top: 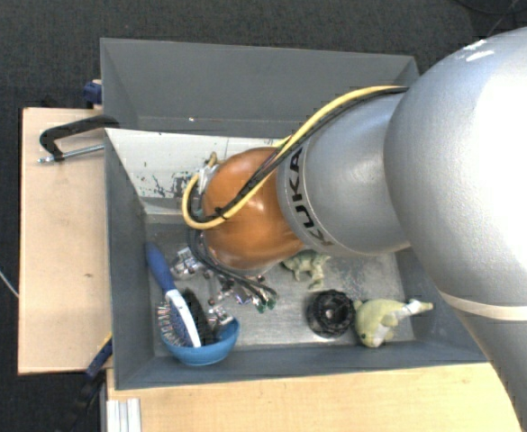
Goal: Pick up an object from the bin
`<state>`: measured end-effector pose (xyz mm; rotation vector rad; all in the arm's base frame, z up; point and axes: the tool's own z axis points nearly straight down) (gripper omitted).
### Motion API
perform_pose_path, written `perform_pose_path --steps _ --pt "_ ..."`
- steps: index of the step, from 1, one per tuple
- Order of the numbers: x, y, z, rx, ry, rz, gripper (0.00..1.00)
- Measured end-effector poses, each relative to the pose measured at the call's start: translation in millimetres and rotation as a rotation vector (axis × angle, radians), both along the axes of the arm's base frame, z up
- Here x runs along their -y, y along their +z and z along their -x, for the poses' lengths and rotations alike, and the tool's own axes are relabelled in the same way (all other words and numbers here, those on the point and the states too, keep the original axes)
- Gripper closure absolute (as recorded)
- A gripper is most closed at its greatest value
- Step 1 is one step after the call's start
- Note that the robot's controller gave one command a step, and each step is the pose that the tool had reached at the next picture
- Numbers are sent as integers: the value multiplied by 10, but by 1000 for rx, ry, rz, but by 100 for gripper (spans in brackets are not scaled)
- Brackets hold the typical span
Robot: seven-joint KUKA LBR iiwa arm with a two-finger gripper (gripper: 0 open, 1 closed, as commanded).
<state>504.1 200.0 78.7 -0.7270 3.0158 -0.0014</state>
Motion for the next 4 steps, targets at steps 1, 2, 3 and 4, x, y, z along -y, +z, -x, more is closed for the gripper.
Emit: perform_pose_path --steps 1,2,3,4 --pt "1253 33 56 -24 272 13 0" --pt "1122 37 -56 -21 630 17 0" --pt "866 55 -157 -27 502 15 0" --pt "752 30 -2 5 597 26 0"
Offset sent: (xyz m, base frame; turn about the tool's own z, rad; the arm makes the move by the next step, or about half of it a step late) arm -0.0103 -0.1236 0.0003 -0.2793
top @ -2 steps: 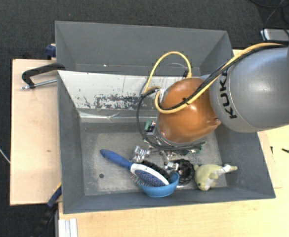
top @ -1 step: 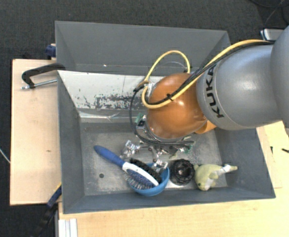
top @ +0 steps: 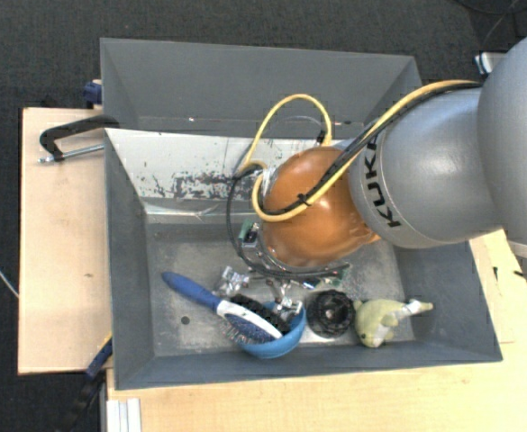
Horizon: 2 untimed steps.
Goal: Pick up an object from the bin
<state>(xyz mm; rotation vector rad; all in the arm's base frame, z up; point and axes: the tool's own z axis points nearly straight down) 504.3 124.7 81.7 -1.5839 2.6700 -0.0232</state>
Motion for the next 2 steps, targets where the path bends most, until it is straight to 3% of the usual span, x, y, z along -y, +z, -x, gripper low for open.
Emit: perform_pose_path --steps 1,2 --pt "956 -36 -35 -21 29 -2 0" --pt "680 33 31 -12 35 3 0"
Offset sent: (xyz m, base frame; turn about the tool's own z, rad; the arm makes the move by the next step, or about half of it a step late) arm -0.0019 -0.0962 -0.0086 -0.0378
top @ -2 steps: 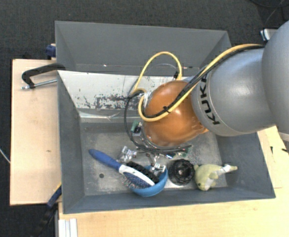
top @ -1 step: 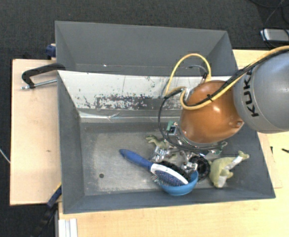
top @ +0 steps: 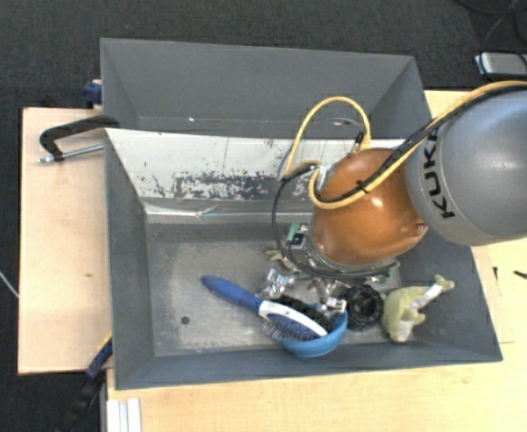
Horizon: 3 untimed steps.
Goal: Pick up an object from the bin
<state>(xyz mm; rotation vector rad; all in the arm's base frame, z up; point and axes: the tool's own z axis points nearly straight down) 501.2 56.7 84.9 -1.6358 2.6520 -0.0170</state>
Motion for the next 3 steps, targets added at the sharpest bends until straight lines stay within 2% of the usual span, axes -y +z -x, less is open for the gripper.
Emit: perform_pose_path --steps 1,2,3 --pt "-156 347 13 -16 73 1 0" --pt "-142 88 -40 6 154 8 0" --pt "-573 40 -48 8 315 7 0"
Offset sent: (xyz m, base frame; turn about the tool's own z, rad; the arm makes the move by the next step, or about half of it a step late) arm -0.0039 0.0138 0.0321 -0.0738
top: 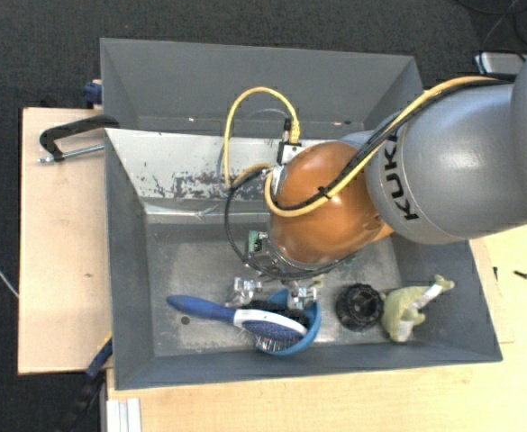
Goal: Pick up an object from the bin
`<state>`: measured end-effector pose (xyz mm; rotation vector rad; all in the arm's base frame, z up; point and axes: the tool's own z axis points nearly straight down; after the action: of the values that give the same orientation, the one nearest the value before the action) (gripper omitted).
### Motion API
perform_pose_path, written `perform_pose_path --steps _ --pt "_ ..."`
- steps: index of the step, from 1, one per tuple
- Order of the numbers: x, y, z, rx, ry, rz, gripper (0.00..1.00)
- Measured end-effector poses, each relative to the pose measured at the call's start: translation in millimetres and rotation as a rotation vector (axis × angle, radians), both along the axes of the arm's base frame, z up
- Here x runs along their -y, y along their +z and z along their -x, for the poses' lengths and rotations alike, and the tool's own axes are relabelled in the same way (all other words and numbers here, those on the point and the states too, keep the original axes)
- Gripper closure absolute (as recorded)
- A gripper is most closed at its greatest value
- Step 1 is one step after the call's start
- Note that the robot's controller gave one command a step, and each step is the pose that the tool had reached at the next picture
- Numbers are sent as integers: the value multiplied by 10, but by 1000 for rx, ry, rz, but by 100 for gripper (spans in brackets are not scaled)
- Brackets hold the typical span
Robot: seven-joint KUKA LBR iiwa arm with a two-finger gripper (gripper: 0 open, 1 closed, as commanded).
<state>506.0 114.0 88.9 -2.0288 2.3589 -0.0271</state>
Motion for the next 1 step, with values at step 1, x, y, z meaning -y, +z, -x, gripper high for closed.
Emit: perform_pose_path --steps 1 --pt "-66 -64 -228 -29 35 7 0"
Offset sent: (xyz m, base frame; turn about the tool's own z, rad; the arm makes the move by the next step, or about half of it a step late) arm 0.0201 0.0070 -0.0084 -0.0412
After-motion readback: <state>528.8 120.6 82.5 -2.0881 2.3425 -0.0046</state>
